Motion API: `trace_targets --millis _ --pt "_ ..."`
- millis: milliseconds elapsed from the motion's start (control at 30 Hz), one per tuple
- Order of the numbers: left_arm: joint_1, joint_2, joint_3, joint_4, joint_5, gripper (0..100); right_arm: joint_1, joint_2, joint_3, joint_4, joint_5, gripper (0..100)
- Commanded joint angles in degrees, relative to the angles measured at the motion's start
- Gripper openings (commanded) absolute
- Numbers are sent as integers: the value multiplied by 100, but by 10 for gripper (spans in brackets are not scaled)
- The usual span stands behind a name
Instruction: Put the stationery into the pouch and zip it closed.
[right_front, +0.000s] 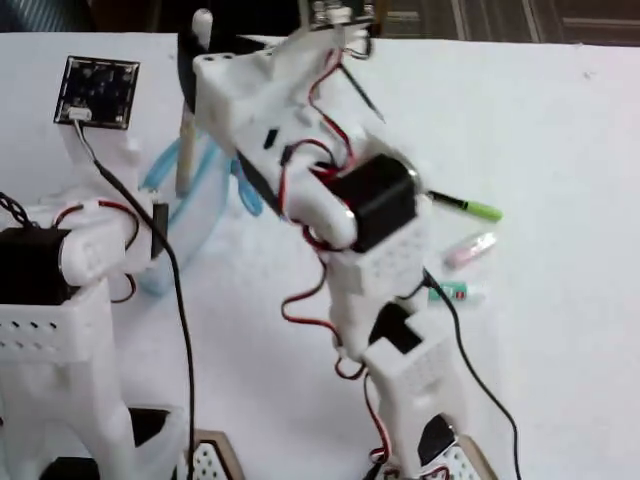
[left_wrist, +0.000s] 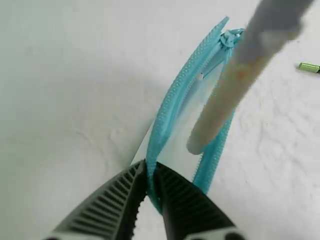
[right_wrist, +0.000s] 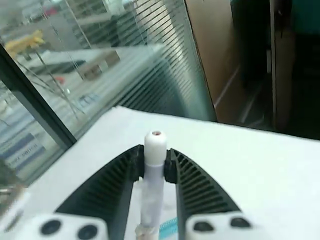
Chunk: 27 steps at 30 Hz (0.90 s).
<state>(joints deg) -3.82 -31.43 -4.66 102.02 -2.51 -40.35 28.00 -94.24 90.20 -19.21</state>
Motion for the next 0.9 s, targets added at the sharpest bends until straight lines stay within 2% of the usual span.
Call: trace_targets --millis 0,167,233,467,567,700,800,867 --pt "22 4 -9 26 62 22 66 163 -123 171 0 18" --pt "22 4 -9 26 62 22 -92 277 -114 673 9 24" --pt "22 4 -18 26 62 22 -277 224 -123 884 9 60" --pt "22 4 -18 26 62 22 -593 -286 -114 1051 9 399" --pt "22 4 -18 26 62 22 -585 -426 -114 1042 9 487" --pt "22 4 -18 26 62 22 4 -576 -79 1033 105 489" --pt "22 4 -18 26 53 22 875 -444 141 1077 800 459" --pt "22 4 -18 26 53 22 1411 -321 651 1103 1697 401"
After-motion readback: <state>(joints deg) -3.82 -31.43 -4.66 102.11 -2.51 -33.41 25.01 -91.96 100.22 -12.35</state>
